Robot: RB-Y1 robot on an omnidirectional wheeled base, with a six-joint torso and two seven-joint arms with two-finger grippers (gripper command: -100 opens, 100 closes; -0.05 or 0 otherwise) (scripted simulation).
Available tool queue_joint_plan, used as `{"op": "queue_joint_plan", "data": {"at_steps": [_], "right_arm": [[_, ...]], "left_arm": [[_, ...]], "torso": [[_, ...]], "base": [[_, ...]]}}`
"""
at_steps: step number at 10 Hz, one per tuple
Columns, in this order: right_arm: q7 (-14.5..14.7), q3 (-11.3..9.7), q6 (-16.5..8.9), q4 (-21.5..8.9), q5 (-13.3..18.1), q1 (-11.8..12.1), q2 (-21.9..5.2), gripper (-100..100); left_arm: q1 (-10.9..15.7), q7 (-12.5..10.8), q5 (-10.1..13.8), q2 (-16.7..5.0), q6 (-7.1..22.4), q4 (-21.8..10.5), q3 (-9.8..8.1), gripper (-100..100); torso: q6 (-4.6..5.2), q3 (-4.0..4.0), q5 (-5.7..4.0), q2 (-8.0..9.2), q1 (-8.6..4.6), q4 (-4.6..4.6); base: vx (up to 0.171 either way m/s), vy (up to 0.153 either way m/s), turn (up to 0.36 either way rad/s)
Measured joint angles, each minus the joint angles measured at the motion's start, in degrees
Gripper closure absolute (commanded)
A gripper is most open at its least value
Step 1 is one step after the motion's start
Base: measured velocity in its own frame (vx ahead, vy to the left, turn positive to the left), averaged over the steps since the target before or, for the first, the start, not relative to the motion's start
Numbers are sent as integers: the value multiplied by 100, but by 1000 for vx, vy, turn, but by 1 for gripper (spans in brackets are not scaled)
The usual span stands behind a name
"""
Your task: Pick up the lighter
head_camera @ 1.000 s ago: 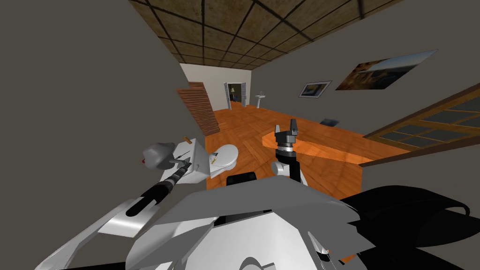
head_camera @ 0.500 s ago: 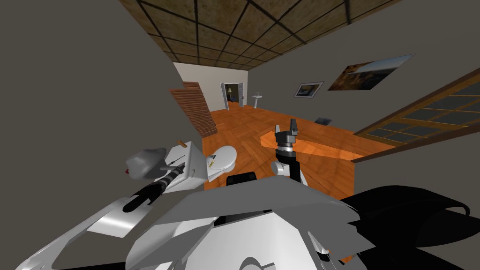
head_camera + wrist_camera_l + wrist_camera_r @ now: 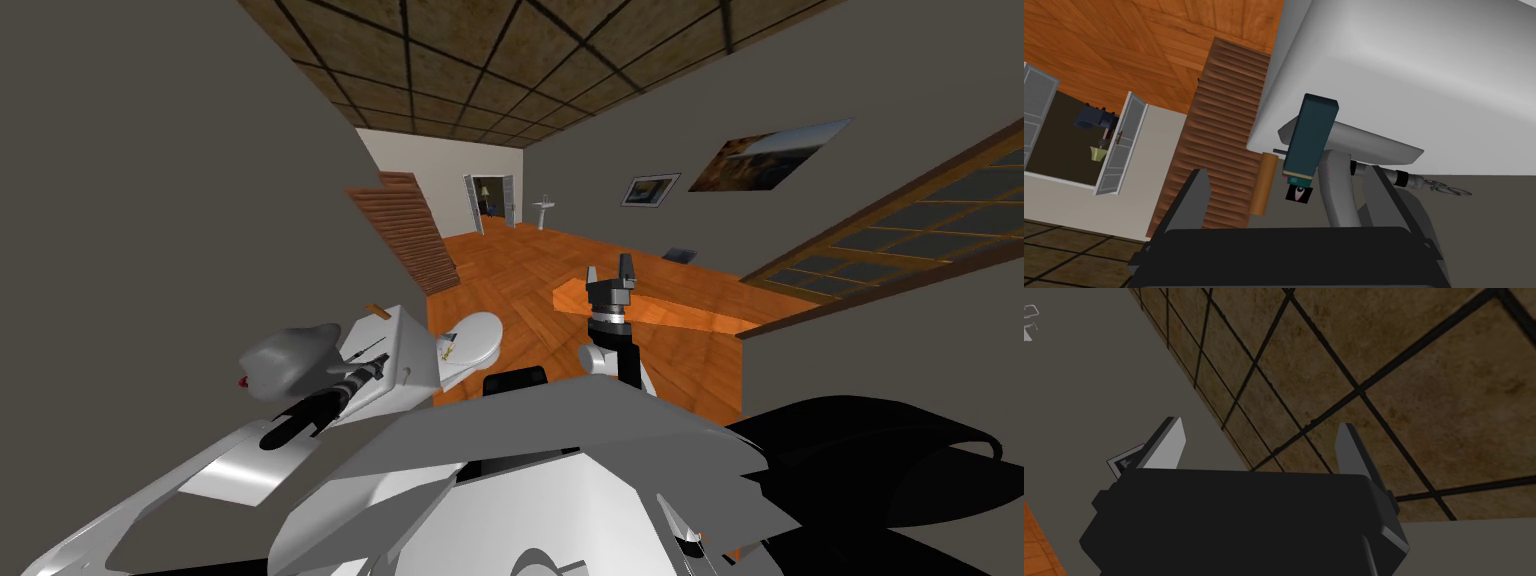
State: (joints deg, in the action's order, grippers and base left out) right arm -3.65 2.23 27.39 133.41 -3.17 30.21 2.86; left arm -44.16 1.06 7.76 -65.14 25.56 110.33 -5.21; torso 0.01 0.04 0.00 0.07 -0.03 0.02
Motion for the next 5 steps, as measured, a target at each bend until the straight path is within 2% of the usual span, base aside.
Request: {"op": "queue_joint_plan", "data": {"at_steps": [4, 5], "right_arm": [[0, 0, 0, 0, 0, 0, 0, 0], [0, 1, 0, 0, 0, 0, 0, 0]], "left_arm": [[102, -46, 50, 109, 1, -340, -31, -100], [146, -55, 71, 128, -30, -475, -23, -100]], "torso": [[-5, 9, 0, 15, 2, 4], [-6, 9, 1, 14, 3, 4]], "base": [[-59, -2, -141], [-76, -14, -241]]}}
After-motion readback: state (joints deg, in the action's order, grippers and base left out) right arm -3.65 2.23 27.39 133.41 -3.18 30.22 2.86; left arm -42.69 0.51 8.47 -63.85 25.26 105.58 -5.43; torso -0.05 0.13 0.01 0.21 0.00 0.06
